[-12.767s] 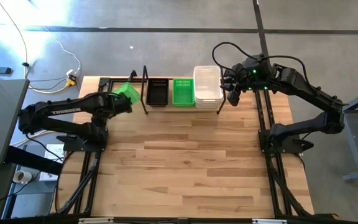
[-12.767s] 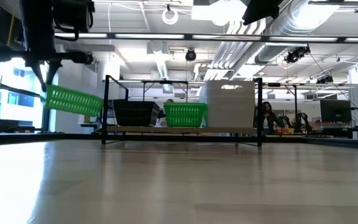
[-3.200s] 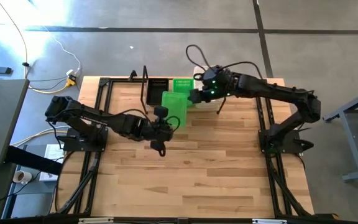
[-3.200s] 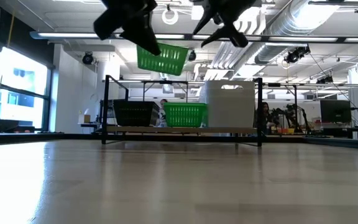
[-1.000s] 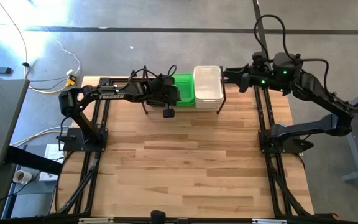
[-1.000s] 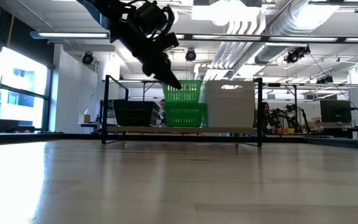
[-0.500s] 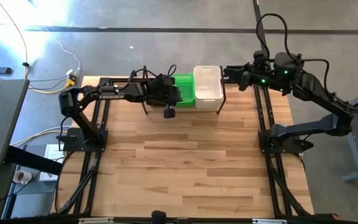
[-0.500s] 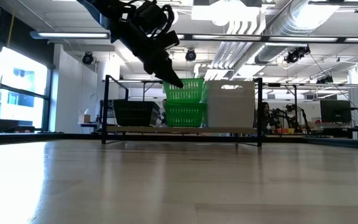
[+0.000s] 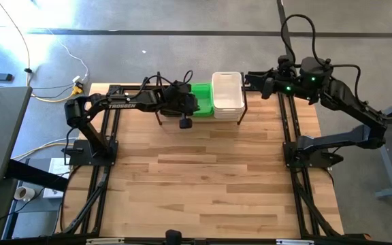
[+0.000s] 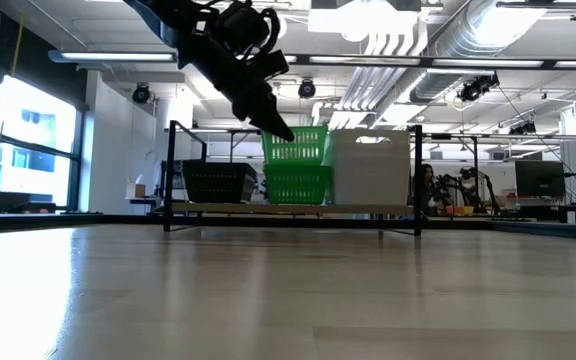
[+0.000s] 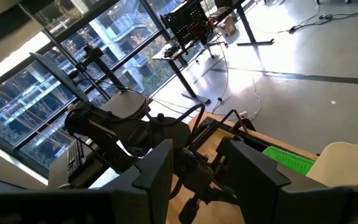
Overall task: Stack baskets on shelf by color
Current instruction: Stack the green bin on the stacked green bins on the shelf
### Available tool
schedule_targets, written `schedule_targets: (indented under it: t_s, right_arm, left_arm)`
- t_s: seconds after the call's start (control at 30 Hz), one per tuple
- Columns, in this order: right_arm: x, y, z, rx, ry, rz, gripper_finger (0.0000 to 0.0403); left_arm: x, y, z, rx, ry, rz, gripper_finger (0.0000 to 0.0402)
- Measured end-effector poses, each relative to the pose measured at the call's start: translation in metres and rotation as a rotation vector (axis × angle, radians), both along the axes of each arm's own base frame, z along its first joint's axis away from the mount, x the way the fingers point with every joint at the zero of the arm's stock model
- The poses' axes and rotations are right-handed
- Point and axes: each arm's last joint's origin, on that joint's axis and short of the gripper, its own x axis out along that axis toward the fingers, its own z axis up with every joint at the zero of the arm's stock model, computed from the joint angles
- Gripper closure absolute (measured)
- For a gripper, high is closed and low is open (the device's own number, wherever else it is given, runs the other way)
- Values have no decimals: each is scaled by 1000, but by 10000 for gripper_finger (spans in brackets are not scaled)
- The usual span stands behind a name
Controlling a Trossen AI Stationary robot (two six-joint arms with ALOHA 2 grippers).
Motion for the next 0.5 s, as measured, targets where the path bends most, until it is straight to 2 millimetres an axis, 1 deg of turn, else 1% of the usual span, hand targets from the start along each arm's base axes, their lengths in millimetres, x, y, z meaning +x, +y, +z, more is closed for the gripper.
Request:
schedule_targets:
  t_s: [0.37,0.5]
  right_arm:
    - [0,0,0,16,-7,-14,263]
    - [0,-1,0,13,-6,-32,263]
  left_arm:
    - [0,0,0,28,11,-4,307]
    - [-1,2,0,77,39,47,299]
